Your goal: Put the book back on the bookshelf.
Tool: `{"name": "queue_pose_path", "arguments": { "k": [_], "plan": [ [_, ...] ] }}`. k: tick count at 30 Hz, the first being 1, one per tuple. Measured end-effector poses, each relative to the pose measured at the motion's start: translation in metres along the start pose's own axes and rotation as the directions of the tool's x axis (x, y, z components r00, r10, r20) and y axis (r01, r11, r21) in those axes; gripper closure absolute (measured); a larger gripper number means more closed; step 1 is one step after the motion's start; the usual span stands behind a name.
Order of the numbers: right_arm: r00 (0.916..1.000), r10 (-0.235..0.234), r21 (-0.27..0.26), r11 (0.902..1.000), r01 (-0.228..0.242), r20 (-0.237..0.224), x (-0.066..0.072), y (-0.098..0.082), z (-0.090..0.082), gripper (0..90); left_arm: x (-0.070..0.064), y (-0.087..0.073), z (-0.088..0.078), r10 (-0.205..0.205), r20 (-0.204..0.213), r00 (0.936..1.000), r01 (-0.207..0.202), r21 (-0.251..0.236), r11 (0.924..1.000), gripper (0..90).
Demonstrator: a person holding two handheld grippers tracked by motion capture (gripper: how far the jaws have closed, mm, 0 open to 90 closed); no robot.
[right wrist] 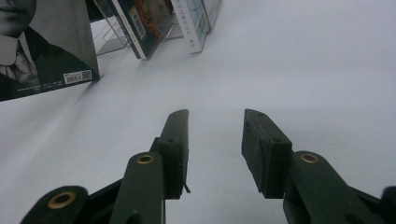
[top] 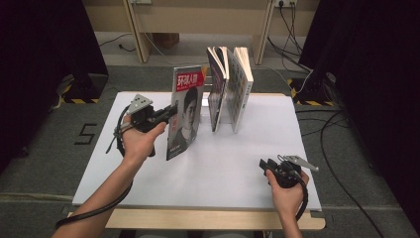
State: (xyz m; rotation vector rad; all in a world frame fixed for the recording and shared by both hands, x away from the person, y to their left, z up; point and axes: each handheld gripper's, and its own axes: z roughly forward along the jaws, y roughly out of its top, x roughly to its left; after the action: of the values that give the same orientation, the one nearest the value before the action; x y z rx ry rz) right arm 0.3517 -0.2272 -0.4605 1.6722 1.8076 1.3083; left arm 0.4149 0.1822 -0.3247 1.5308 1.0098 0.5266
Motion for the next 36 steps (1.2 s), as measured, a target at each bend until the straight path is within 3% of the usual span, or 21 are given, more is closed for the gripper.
{"name": "queue_pose_path", "arguments": {
  "k": [22,26,36],
  "plan": [
    [0.9983,-0.011,-0.030,0.9995,0.013,0.057,-0.010,-0.006,0.001,60.7,-0.003,0.007,-0.006,0.007,-0.001,1.0000,-0.007,-0.030,0.9995,87.4],
    [0.9985,0.010,-0.030,0.9995,-0.008,0.054,-0.010,-0.007,0.001,60.7,-0.003,0.009,-0.008,0.005,-0.003,1.0000,-0.005,-0.038,0.9993,87.4],
    [0.9985,0.003,-0.027,0.9996,-0.002,0.055,-0.010,-0.007,0.001,60.7,0.000,0.012,-0.017,-0.008,-0.028,0.9996,0.006,-0.060,0.9982,87.4]
  ]
}}
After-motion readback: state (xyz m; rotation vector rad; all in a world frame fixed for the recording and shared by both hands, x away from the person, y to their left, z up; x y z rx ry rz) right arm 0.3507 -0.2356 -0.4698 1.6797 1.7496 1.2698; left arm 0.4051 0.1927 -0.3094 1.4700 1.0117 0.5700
